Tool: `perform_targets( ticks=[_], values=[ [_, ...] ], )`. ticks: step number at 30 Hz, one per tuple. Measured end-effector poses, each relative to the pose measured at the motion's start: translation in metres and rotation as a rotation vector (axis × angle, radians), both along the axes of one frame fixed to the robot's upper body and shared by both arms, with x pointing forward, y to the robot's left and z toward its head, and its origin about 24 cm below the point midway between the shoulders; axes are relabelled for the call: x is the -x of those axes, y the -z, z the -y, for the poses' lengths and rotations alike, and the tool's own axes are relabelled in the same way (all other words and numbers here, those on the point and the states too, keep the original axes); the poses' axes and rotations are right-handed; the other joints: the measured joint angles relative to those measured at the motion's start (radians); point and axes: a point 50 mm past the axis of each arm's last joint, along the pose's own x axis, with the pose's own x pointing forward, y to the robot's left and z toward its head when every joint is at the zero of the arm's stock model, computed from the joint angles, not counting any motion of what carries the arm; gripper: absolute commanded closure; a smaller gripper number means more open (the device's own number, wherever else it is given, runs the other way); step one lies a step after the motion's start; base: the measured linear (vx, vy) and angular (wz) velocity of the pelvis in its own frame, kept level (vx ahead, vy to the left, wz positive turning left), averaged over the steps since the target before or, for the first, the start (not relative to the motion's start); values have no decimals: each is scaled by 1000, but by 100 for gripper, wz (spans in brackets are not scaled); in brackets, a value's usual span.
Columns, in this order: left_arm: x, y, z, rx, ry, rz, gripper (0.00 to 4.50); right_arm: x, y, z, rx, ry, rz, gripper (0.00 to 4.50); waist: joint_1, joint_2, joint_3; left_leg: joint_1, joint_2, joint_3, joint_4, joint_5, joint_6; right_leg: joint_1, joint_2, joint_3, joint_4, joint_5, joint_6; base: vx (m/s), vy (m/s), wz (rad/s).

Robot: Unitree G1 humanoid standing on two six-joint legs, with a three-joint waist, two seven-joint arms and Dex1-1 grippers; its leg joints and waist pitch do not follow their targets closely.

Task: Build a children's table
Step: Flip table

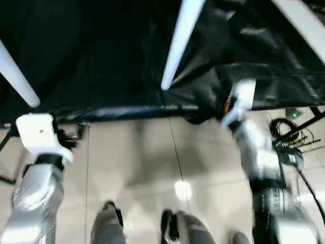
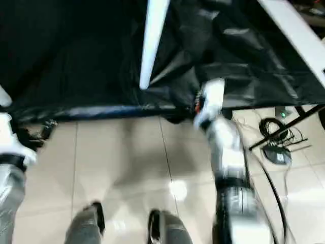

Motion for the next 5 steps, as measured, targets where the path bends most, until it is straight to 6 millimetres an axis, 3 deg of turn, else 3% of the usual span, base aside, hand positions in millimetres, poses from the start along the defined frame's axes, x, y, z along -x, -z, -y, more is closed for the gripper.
perform_targets(
  ticks=[3,5],
  values=[
    [-2,-2,11,-26,20,65,82,19,4,-12,-13,69,22,103,2,17,-33,8,-2,-1,-2,0,0,8,-1,1,-6,-1,6,0,0,0],
    [-3,-2,13,-22,16,91,82,27,3,-10,-28,120,42,103,5,24,-52,8,-3,-1,-2,0,0,8,-1,2,-7,-1,6,0,0,0]
  ],
)
